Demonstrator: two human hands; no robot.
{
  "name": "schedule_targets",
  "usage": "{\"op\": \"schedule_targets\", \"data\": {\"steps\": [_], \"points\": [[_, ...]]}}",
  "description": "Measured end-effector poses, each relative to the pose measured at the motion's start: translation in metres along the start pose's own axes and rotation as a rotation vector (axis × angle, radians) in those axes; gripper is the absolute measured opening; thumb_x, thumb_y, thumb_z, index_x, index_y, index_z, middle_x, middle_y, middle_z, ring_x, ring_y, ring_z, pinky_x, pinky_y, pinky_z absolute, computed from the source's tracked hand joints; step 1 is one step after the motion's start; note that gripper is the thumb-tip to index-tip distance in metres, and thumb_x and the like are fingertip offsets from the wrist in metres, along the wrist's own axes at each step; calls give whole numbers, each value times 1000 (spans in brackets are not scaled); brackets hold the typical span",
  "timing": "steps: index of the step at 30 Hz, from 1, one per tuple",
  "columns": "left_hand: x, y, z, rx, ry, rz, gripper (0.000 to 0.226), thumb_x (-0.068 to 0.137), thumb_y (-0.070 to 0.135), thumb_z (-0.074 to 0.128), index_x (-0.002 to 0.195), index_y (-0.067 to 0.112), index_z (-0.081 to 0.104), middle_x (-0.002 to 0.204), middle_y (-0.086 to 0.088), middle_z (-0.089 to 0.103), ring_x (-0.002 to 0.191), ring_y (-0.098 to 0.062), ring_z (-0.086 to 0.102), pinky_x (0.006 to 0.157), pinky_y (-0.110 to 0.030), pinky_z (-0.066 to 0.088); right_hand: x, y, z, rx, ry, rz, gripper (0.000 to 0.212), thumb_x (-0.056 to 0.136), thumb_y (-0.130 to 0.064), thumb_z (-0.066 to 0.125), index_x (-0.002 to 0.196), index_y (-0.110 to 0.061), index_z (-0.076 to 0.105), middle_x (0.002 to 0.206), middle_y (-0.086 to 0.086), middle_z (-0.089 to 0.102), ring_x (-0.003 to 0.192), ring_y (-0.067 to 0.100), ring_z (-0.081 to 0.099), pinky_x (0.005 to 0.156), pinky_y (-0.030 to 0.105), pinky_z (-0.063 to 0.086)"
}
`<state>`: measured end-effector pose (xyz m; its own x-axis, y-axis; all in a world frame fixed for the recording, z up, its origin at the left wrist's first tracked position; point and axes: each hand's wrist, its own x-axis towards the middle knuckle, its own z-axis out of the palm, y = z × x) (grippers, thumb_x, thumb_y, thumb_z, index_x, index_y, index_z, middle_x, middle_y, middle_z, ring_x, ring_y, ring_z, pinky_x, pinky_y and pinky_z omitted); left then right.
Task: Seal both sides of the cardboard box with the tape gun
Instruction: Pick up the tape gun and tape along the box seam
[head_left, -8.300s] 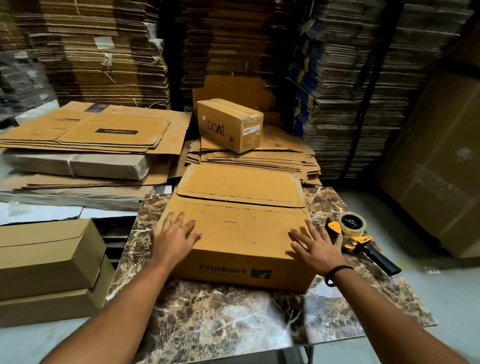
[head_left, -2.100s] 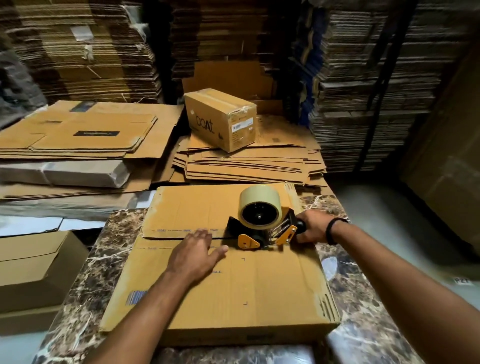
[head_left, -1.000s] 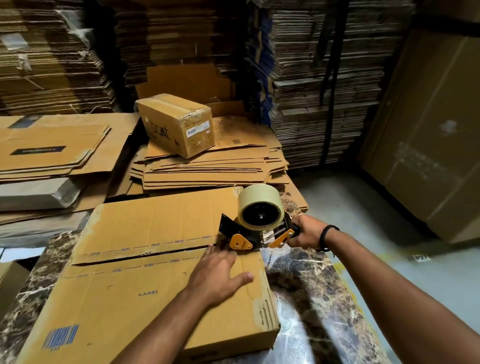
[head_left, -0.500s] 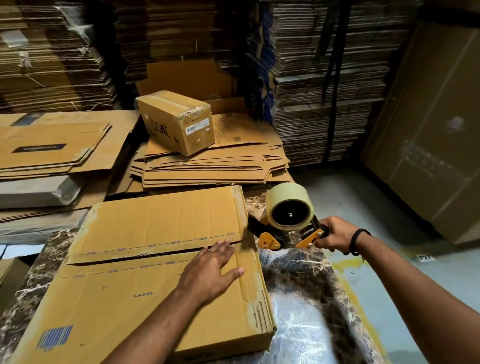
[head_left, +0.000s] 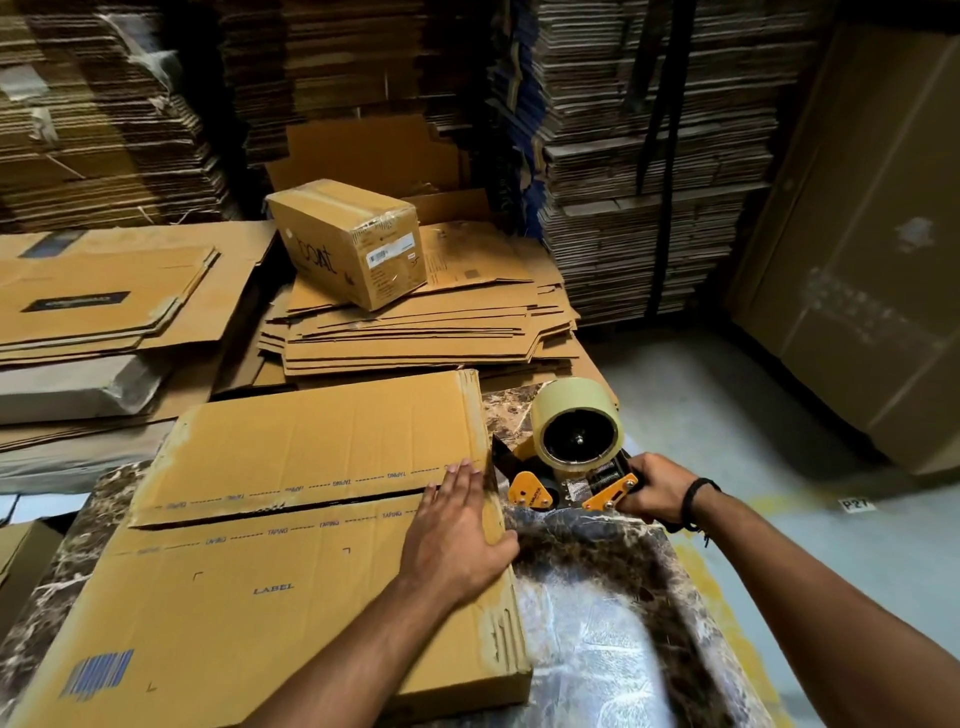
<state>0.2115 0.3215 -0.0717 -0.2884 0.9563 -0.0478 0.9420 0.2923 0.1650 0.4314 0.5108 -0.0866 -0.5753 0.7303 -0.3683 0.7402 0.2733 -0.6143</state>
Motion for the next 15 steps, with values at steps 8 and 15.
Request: {"op": "schedule_targets", "data": {"steps": [8, 15], "points": [[-12, -34, -6, -19, -44, 144, 86, 81, 54, 34, 148, 17, -6, 156, 2, -9, 142, -7, -9, 115, -30, -5, 9, 3, 14, -115, -46, -118, 31, 57, -31, 65, 73, -5, 60, 60, 3, 59, 51, 16, 55, 55, 39, 52], [-11, -34, -4, -64, -25, 171, 83, 81, 52, 35, 146, 19, -4, 156, 2, -3, 142, -7, -4, 115, -30, -4, 0, -12, 22, -190, 7, -125, 29, 69, -14, 74, 59, -26, 49, 61, 0, 55, 57, 18, 52, 53, 27, 41]]}}
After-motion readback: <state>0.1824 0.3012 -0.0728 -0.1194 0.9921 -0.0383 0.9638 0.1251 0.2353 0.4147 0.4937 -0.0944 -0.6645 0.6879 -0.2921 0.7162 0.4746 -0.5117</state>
